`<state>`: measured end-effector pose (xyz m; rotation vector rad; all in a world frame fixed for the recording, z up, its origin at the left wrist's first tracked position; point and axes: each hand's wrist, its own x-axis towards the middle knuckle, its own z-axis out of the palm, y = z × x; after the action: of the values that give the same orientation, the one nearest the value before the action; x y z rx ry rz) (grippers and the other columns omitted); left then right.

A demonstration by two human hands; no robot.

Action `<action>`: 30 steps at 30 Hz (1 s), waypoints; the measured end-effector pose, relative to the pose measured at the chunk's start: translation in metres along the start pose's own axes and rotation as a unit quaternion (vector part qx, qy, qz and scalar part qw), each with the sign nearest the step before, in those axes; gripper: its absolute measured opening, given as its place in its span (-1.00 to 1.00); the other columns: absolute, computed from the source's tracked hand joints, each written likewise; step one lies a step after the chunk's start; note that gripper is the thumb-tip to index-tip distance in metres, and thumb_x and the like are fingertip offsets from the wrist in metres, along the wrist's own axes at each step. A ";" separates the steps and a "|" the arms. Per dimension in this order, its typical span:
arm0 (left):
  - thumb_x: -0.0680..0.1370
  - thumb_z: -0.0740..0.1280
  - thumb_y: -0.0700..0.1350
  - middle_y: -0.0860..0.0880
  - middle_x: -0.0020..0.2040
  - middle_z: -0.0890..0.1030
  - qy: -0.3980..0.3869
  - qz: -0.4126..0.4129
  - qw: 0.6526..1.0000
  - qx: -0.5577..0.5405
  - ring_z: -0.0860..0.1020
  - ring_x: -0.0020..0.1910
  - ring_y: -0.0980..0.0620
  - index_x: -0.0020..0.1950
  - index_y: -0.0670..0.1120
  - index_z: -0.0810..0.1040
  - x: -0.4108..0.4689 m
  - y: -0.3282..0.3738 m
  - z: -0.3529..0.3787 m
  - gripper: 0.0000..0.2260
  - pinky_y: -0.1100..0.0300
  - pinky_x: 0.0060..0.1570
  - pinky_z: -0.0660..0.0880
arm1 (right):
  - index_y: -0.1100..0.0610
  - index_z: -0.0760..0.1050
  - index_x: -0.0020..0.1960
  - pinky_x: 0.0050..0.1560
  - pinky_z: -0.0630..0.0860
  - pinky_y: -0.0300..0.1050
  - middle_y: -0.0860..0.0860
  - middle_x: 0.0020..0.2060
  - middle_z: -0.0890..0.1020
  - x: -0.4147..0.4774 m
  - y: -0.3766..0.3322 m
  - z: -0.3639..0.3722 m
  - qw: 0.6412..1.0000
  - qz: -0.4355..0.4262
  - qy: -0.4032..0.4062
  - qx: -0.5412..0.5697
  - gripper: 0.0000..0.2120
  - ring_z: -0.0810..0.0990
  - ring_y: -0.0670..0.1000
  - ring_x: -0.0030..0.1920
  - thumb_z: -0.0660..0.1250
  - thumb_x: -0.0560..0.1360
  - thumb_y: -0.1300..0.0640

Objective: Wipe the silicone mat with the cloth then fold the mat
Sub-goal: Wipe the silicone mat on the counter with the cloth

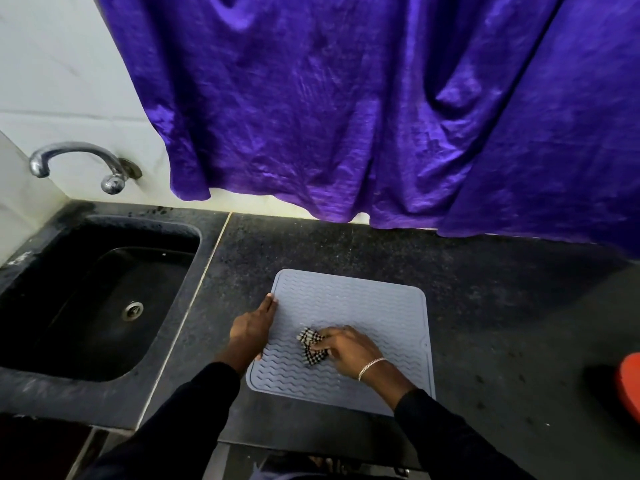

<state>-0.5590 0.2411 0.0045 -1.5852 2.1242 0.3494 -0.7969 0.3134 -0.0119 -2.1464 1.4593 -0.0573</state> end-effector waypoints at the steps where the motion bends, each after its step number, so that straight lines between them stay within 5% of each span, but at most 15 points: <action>1: 0.53 0.37 -0.33 0.05 0.65 -0.24 0.000 0.002 1.000 0.000 0.49 0.41 -0.13 0.65 -0.04 -0.20 0.001 0.000 0.000 -0.09 -0.04 0.27 0.53 | -0.17 0.57 0.35 0.39 0.37 -0.21 -0.17 0.45 0.49 -0.002 0.004 -0.002 1.000 -0.001 -0.003 0.004 -0.54 0.47 0.00 0.42 0.33 0.52 0.20; 11: 0.56 0.35 -0.32 0.06 0.66 -0.21 0.000 0.005 1.000 0.002 0.22 0.55 -0.24 0.66 -0.05 -0.18 0.006 0.001 0.007 -0.13 -0.10 0.35 0.47 | -0.24 0.56 0.30 0.33 0.50 -0.14 -0.17 0.32 0.59 -0.009 0.020 -0.026 0.997 0.070 -0.011 -0.011 -0.55 0.56 0.01 0.32 0.48 0.42 -0.13; 17: 0.51 0.44 -0.22 -0.02 0.65 -0.14 0.023 0.022 0.998 0.052 0.12 0.56 -0.16 0.65 -0.10 -0.17 0.005 0.002 0.006 -0.06 -0.19 0.36 0.39 | -0.20 0.54 0.36 0.38 0.47 -0.10 -0.14 0.40 0.54 -0.013 0.014 -0.011 0.999 0.040 -0.018 -0.006 -0.52 0.51 0.03 0.39 0.38 0.50 0.16; 23: 0.55 0.41 -0.18 0.01 0.66 -0.20 0.005 0.055 0.996 0.074 -0.09 0.64 -0.16 0.65 -0.04 -0.23 0.002 0.001 0.005 -0.07 -0.24 0.44 0.29 | -0.22 0.57 0.32 0.38 0.36 -0.26 -0.21 0.43 0.50 -0.034 0.036 -0.006 0.999 0.048 0.009 0.012 -0.54 0.47 -0.05 0.41 0.35 0.52 0.19; 30: 0.54 0.41 -0.20 0.05 0.67 -0.17 0.002 0.050 0.996 0.080 -0.03 0.63 -0.15 0.66 -0.03 -0.22 0.002 0.003 0.005 -0.07 -0.22 0.41 0.35 | -0.22 0.56 0.32 0.31 0.51 -0.03 -0.14 0.38 0.55 -0.029 0.039 -0.023 0.996 0.088 -0.018 -0.002 -0.58 0.52 0.04 0.34 0.42 0.49 0.05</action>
<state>-0.5613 0.2424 -0.0013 -1.3939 2.1810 0.2042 -0.8498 0.3188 -0.0021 -2.0034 1.6221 0.0480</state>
